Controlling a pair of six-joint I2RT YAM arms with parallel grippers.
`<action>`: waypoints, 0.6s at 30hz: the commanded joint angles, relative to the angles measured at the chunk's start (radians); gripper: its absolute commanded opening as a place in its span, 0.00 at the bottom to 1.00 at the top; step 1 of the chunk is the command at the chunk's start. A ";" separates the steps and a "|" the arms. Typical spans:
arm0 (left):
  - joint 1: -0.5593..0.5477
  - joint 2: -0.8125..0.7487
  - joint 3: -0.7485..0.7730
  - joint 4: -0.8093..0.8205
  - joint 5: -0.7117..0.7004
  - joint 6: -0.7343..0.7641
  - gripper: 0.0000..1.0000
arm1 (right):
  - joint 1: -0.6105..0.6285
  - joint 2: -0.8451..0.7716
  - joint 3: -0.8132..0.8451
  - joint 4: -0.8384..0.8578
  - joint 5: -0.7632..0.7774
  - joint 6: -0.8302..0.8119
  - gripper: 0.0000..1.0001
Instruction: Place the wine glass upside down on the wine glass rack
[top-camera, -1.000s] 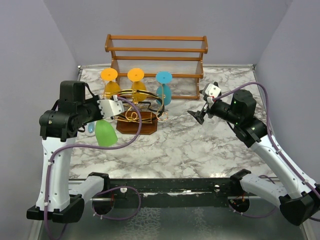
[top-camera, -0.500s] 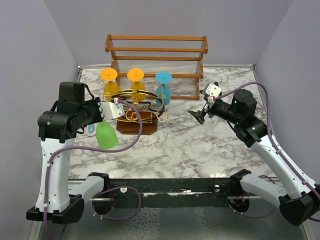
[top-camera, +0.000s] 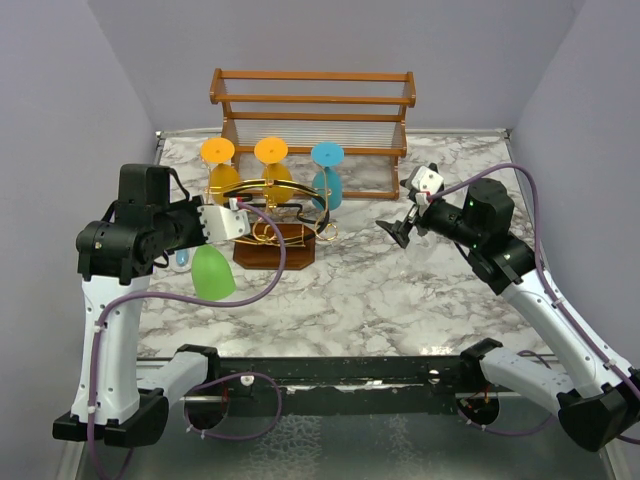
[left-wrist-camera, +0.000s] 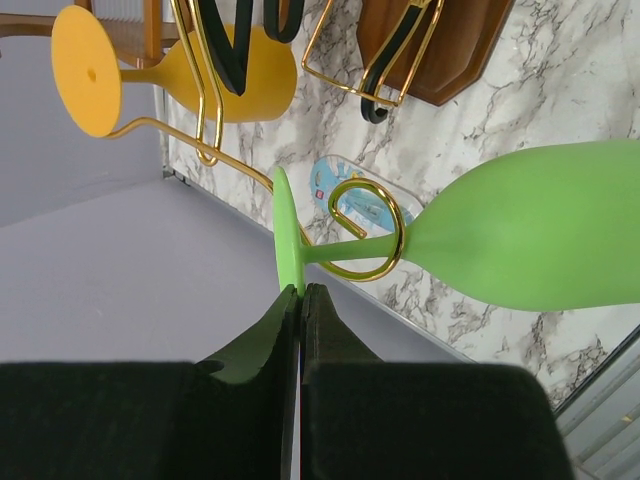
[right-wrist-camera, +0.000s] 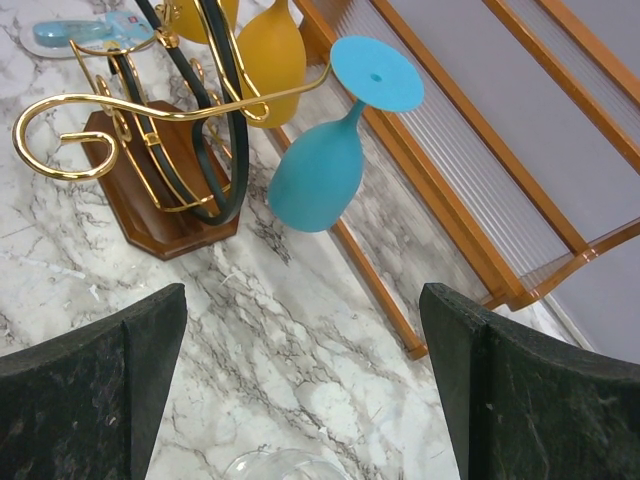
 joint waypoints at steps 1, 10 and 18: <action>-0.009 0.003 0.010 0.014 0.078 0.034 0.00 | -0.009 -0.004 -0.007 0.026 -0.024 0.001 1.00; -0.010 0.007 0.029 -0.048 0.128 0.185 0.00 | -0.010 -0.001 -0.009 0.025 -0.030 -0.004 1.00; -0.012 0.013 0.039 -0.051 0.163 0.243 0.00 | -0.014 0.002 -0.010 0.022 -0.037 -0.006 1.00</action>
